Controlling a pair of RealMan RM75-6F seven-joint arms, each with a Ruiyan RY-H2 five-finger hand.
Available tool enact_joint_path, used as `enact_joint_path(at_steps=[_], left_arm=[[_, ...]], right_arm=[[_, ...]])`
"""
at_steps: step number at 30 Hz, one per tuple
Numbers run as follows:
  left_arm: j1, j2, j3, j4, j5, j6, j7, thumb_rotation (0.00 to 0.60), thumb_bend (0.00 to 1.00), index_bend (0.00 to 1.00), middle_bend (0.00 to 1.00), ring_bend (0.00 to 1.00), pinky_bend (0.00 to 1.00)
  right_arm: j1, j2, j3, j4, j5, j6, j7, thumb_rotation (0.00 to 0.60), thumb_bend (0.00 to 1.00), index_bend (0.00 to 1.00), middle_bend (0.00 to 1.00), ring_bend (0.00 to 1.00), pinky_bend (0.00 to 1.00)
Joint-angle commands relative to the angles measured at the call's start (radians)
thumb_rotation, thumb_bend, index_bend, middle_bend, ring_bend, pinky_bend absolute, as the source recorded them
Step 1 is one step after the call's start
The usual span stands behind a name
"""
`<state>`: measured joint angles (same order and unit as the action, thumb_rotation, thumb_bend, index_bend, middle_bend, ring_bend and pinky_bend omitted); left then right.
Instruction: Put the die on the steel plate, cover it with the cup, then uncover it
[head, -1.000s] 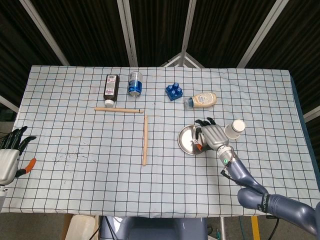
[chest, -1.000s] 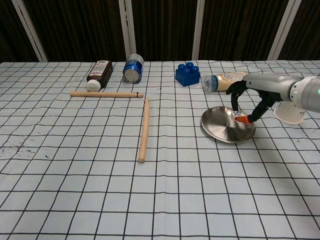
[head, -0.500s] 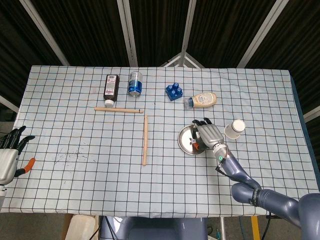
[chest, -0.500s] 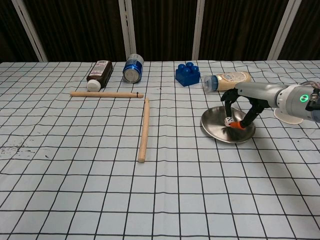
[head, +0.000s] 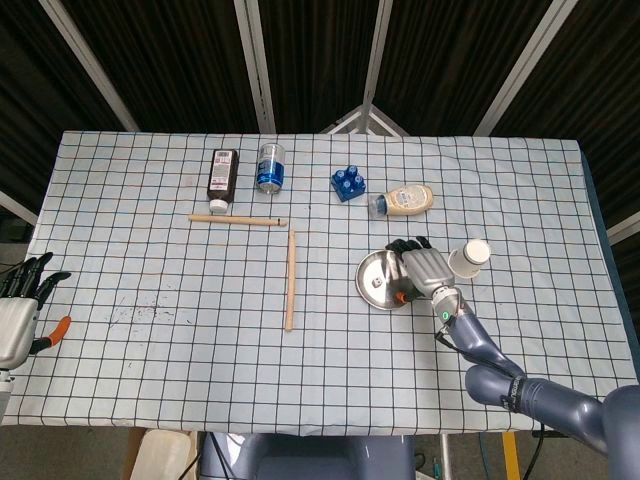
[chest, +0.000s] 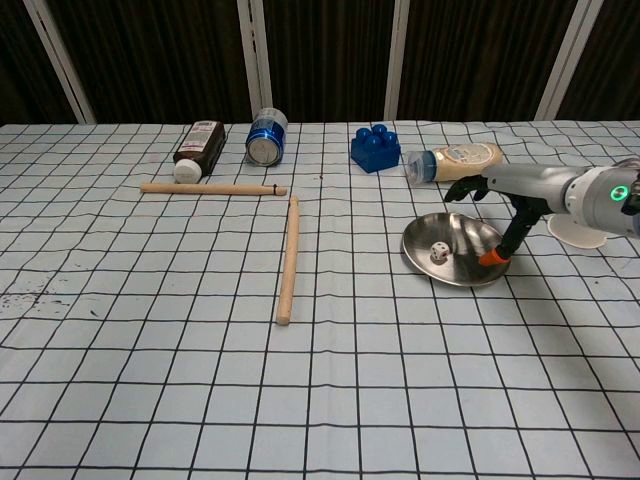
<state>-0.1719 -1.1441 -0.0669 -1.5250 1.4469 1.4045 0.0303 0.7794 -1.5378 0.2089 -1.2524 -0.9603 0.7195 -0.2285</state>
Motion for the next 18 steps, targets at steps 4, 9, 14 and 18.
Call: enact_joint_path(at_steps=[4,9,14,18], left_arm=[[-0.002,-0.001,0.002,0.0,0.001,-0.005,0.0,0.6,0.47,0.21,0.0,0.0,0.1],[0.002,0.002,0.005,-0.004,0.008,0.003,-0.001,0.6,0.47,0.21,0.0,0.0,0.1],[0.003,0.002,0.004,-0.006,0.006,0.005,0.002,0.6,0.47,0.21,0.0,0.0,0.1],[0.002,0.0,0.005,-0.008,0.004,0.001,0.011,0.6,0.47,0.22,0.0,0.0,0.1]], right_arm=[[-0.051,0.112,0.016,-0.127,-0.04,0.145,-0.017,0.6,0.22,0.15,0.13,0.12,0.0],[-0.092,0.224,0.026,-0.201,-0.039,0.212,-0.034,0.6,0.22,0.15,0.13,0.12,0.0],[-0.121,0.322,0.027,-0.245,-0.002,0.225,-0.055,0.6,0.22,0.15,0.13,0.14,0.0],[-0.132,0.359,0.02,-0.25,0.036,0.196,-0.047,0.6,0.22,0.17,0.13,0.18,0.0]])
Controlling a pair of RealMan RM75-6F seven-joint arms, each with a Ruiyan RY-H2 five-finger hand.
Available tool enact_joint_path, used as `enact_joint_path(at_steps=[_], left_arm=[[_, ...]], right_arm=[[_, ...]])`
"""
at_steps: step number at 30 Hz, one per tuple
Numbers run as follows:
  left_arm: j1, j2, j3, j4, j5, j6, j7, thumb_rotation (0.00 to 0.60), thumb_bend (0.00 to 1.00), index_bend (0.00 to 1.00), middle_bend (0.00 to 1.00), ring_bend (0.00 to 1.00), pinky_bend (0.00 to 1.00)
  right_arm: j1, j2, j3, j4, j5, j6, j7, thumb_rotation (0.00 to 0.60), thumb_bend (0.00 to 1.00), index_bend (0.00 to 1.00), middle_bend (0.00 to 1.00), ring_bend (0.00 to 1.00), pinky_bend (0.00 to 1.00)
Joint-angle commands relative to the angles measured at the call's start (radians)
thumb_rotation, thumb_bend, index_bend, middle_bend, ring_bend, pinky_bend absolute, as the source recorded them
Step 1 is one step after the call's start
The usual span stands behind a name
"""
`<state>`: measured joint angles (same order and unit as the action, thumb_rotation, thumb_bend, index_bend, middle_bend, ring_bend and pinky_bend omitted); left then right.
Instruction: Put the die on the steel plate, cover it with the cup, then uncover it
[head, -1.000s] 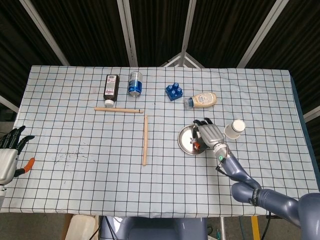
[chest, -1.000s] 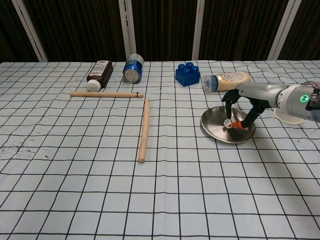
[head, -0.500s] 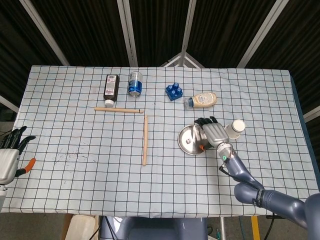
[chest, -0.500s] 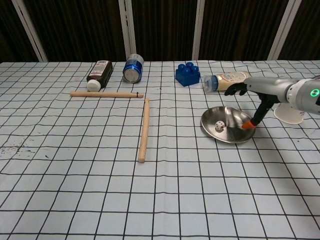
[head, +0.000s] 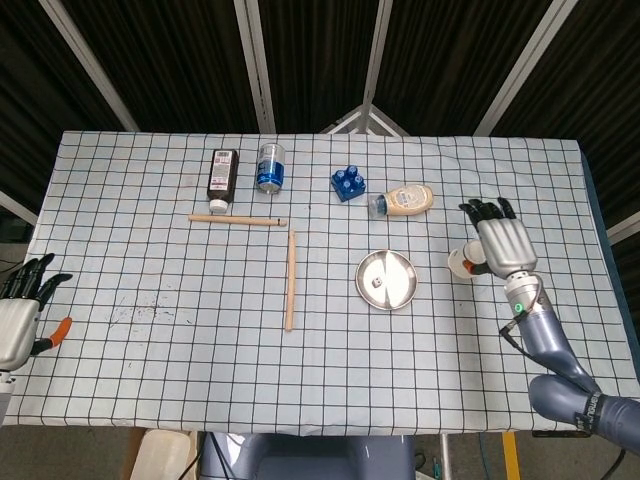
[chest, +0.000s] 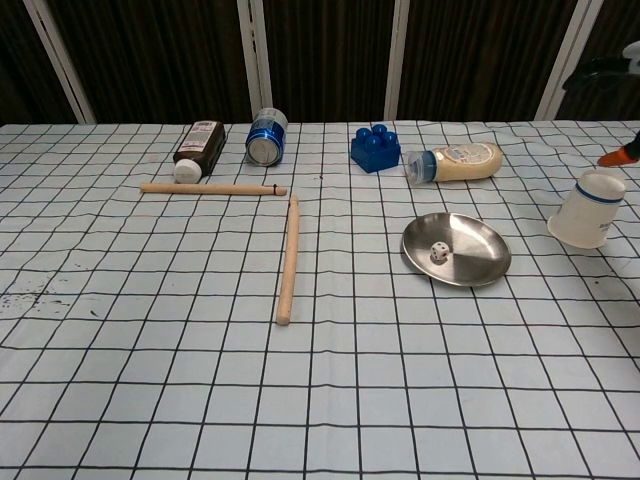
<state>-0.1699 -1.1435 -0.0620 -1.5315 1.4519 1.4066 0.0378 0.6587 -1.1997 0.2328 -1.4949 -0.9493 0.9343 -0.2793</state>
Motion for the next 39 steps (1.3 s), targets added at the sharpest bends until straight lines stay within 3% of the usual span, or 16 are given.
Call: enact_joint_path(at_steps=[1,24,39], left_arm=[[0.0,-0.001,0.001,-0.002,-0.001,0.0,0.005,0.6,0.47,0.22,0.0,0.0,0.1],[-0.004,-0.014,-0.013,0.004,-0.038,-0.012,0.043,0.6,0.47,0.22,0.0,0.0,0.1],[-0.008,-0.028,-0.013,0.005,-0.048,-0.02,0.076,0.6,0.47,0.22,0.0,0.0,0.1]], right_arm=[[-0.012,0.022,-0.007,-0.003,0.03,-0.025,0.007,0.6,0.22,0.18,0.14,0.19,0.0],[0.039,-0.118,-0.026,0.279,0.032,-0.186,0.116,0.6,0.22,0.29,0.26,0.21,0.0],[0.028,-0.138,-0.039,0.336,-0.007,-0.211,0.17,0.6,0.26,0.36,0.37,0.22,0.0]])
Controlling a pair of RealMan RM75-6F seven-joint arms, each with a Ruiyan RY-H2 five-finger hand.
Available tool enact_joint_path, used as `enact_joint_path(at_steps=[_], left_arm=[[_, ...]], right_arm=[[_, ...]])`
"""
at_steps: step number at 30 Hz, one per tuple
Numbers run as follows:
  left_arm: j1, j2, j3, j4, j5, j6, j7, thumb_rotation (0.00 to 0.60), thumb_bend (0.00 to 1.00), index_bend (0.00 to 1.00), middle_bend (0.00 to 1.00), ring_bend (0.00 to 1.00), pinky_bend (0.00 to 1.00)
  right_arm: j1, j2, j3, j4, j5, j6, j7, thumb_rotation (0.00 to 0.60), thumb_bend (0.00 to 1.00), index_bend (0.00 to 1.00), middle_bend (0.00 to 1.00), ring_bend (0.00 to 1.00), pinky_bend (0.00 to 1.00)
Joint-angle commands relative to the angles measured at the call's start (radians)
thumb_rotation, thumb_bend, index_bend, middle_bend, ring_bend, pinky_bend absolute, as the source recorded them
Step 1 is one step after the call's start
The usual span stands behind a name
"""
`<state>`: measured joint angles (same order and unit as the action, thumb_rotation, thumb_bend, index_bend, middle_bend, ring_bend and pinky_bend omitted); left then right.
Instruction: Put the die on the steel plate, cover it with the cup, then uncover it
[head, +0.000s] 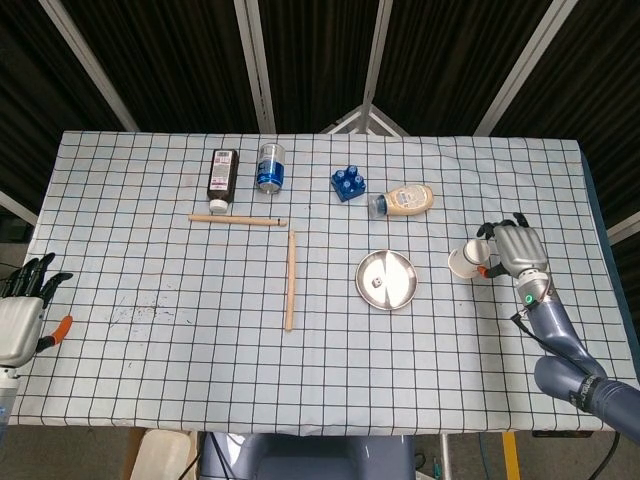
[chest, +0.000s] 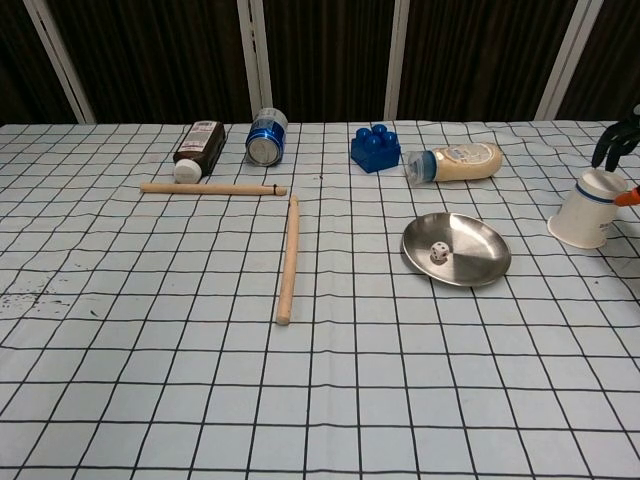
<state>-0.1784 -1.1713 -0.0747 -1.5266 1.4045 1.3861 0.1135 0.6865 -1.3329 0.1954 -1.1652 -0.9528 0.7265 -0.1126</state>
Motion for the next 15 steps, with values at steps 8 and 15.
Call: enact_joint_path(at_steps=[8,15], left_arm=[[-0.003,-0.004,-0.001,0.004,-0.005,-0.006,0.005,0.6,0.47,0.22,0.0,0.0,0.1],[-0.002,-0.004,-0.002,0.004,-0.006,-0.004,0.005,0.6,0.47,0.22,0.0,0.0,0.1]], right_arm=[[0.003,-0.025,-0.003,0.036,-0.016,-0.01,0.017,0.6,0.27,0.37,0.39,0.23,0.0],[0.007,-0.038,-0.002,0.05,-0.03,-0.012,0.024,0.6,0.31,0.39,0.42,0.24,0.0]])
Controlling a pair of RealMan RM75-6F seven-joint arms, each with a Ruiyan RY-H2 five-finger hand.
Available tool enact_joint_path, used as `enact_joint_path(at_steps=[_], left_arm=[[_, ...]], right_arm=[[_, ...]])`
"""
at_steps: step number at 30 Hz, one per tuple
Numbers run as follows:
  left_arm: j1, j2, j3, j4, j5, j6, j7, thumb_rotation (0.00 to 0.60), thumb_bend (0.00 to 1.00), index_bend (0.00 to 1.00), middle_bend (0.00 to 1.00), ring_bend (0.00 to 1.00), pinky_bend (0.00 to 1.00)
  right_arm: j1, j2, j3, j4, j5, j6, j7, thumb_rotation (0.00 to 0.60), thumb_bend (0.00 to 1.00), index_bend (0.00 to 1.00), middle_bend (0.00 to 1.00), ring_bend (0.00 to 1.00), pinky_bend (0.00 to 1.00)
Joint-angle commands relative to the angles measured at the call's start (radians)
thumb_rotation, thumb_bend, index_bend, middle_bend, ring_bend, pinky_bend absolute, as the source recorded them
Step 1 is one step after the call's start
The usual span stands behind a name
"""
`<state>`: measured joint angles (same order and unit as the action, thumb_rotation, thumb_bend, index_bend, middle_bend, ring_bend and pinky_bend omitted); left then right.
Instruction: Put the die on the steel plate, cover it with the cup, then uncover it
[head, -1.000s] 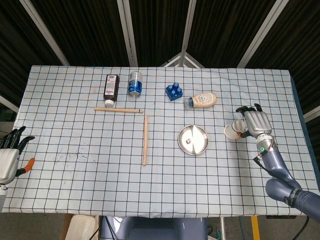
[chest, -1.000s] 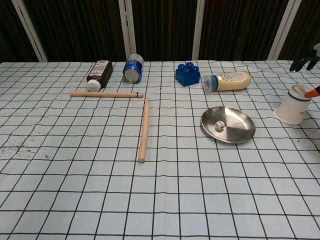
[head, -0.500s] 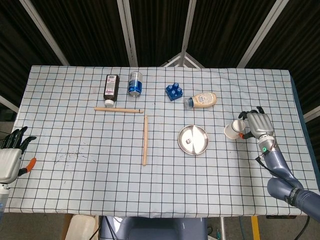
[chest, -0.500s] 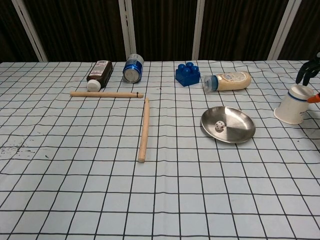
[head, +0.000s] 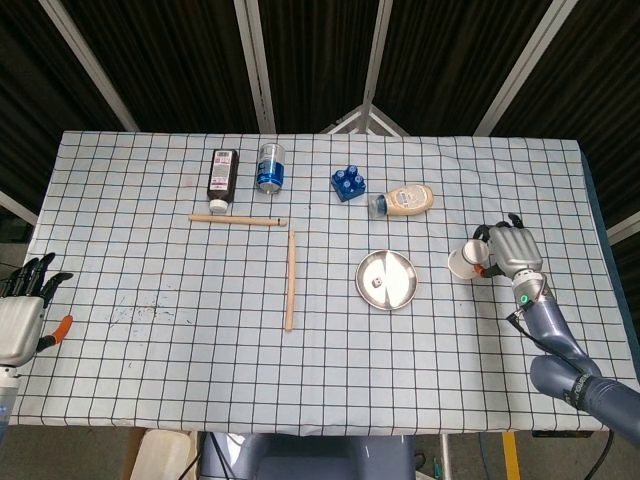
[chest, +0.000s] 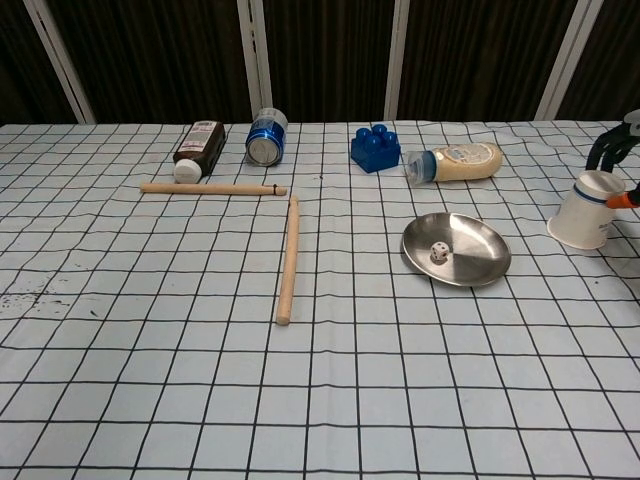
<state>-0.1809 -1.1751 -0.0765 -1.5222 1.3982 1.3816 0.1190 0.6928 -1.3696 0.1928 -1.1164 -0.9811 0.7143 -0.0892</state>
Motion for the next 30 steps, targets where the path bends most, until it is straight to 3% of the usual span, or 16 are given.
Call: enact_joint_path(at_steps=[1,8,13,24,30], left_arm=[[0.0,0.0,0.0,0.0,0.0,0.0,0.0,0.6,0.47,0.22,0.0,0.0,0.1],[-0.001,0.001,0.0,0.001,-0.001,-0.002,-0.003,0.6,0.47,0.22,0.0,0.0,0.1],[-0.001,0.003,0.001,0.001,0.001,-0.003,-0.01,0.6,0.47,0.22,0.0,0.0,0.1],[-0.003,0.013,0.006,0.0,0.015,-0.009,-0.04,0.6,0.47,0.22,0.0,0.0,0.1],[0.0,0.019,0.008,-0.002,0.021,-0.003,-0.053,0.6,0.47,0.22,0.0,0.0,0.1]], right_arm=[[0.0,-0.003,0.001,0.002,-0.004,0.002,0.001,0.6,0.32,0.4,0.42,0.24,0.0],[-0.005,0.002,0.005,-0.011,-0.02,0.024,0.006,0.6,0.37,0.5,0.45,0.26,0.0],[-0.012,0.033,0.01,-0.061,-0.035,0.057,-0.005,0.6,0.37,0.51,0.45,0.26,0.0],[-0.048,0.19,0.027,-0.398,-0.054,0.167,-0.073,0.6,0.38,0.51,0.45,0.26,0.0],[-0.023,0.187,0.033,-0.529,-0.02,0.162,-0.12,0.6,0.38,0.51,0.45,0.26,0.0]])
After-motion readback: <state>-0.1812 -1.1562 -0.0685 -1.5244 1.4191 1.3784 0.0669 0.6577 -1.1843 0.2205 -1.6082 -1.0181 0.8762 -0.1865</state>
